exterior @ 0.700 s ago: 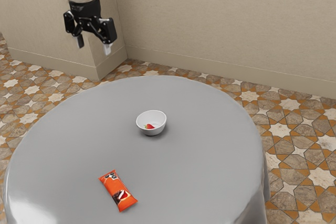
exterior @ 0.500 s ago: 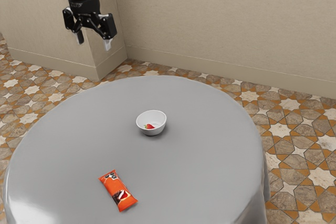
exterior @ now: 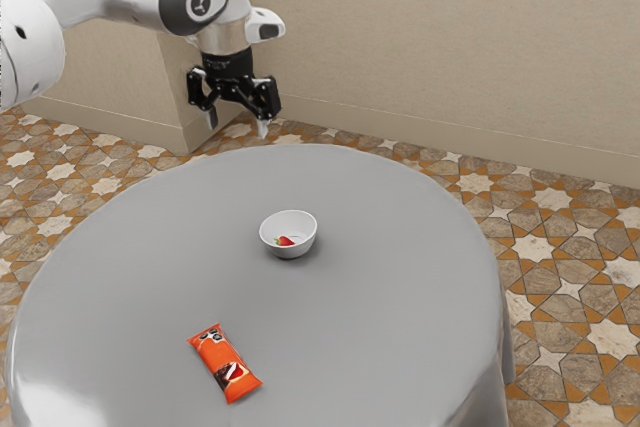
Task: Take strawberry from the bowl
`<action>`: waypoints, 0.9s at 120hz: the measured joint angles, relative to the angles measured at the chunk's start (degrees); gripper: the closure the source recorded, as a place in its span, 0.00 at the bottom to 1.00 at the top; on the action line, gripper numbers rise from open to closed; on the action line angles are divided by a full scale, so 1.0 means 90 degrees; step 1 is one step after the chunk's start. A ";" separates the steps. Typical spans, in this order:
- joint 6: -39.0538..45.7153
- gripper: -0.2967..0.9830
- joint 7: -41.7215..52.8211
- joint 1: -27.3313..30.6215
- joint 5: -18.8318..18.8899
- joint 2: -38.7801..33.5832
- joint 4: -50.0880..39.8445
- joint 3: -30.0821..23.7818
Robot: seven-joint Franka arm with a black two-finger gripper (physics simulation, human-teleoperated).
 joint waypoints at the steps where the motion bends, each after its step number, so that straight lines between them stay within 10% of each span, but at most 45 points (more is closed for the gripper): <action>1: 0.0016 0.23 -0.0010 0.0000 -0.0010 0.0010 -0.0001 0.0000; 108: 0.2250 0.23 -0.6016 -0.0026 -0.0596 0.1775 -0.0502 -0.0095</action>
